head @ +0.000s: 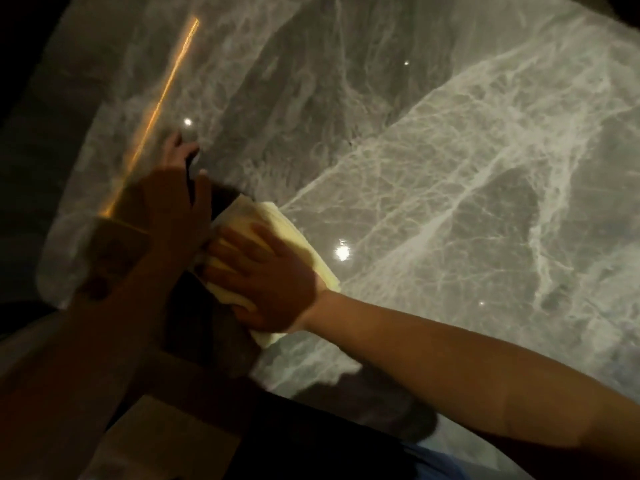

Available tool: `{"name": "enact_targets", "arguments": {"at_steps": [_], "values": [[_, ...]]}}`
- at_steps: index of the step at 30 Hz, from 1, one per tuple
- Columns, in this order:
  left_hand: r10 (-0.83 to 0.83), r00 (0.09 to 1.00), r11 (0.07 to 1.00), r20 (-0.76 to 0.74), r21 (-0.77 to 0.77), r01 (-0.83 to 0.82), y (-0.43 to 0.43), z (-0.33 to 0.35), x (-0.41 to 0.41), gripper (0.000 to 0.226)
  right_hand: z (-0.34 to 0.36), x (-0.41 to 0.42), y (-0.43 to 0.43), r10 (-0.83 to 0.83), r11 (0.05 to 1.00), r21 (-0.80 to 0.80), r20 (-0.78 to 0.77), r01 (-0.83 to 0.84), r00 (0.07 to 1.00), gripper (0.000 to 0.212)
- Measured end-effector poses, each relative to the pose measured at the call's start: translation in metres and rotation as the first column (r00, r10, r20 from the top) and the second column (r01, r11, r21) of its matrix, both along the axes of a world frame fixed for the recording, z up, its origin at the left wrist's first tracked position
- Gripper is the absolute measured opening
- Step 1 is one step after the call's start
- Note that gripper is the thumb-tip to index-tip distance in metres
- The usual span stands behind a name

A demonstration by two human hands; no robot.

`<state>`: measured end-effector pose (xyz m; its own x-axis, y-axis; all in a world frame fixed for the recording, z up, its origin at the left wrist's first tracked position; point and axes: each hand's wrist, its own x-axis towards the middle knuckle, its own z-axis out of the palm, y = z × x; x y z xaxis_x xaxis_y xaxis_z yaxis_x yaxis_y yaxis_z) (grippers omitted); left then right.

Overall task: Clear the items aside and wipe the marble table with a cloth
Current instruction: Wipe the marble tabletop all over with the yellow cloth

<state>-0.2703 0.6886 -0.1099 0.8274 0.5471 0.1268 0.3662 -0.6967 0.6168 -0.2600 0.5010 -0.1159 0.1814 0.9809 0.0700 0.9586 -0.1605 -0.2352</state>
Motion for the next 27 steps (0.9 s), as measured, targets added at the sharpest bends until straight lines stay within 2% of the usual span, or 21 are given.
{"name": "enact_targets", "arguments": {"at_steps": [4,7,11,14,16,20,24,27], "values": [[0.282,0.959,0.959,-0.027,0.046,-0.28,0.005,0.005,-0.002,0.053,-0.005,0.018,0.018,0.05,0.993,0.114,-0.092,-0.039,0.995,0.054],[0.318,0.948,0.946,-0.026,0.068,-0.316,0.002,0.011,-0.003,0.055,-0.003,0.036,0.03,0.12,0.986,0.131,-0.157,-0.1,0.98,0.049],[0.304,0.953,0.953,-0.01,0.011,-0.304,0.008,0.011,0.005,0.056,-0.001,0.066,0.048,0.186,0.978,0.126,-0.191,-0.163,0.964,0.053],[0.265,0.958,0.963,-0.109,0.08,-0.258,0.015,0.009,0.008,0.06,0.005,0.095,0.065,-0.051,0.997,0.054,-0.151,0.06,0.987,0.059],[0.223,0.961,0.972,-0.161,0.108,-0.208,0.014,0.011,0.01,0.062,0.011,0.112,0.074,-0.208,0.978,-0.016,-0.142,0.208,0.968,0.063],[0.228,0.956,0.972,-0.184,0.094,-0.214,0.012,0.015,0.017,0.059,0.013,0.117,0.08,-0.311,0.948,-0.101,-0.09,0.302,0.946,0.067],[0.23,0.953,0.971,-0.199,0.112,-0.211,0.012,0.013,0.019,0.061,0.013,0.114,0.057,-0.516,0.849,-0.173,-0.059,0.5,0.855,0.074],[0.236,0.952,0.967,-0.195,0.141,-0.211,0.013,0.008,0.02,0.059,0.016,0.115,0.02,-0.639,0.766,-0.164,-0.081,0.622,0.765,0.07]]}}
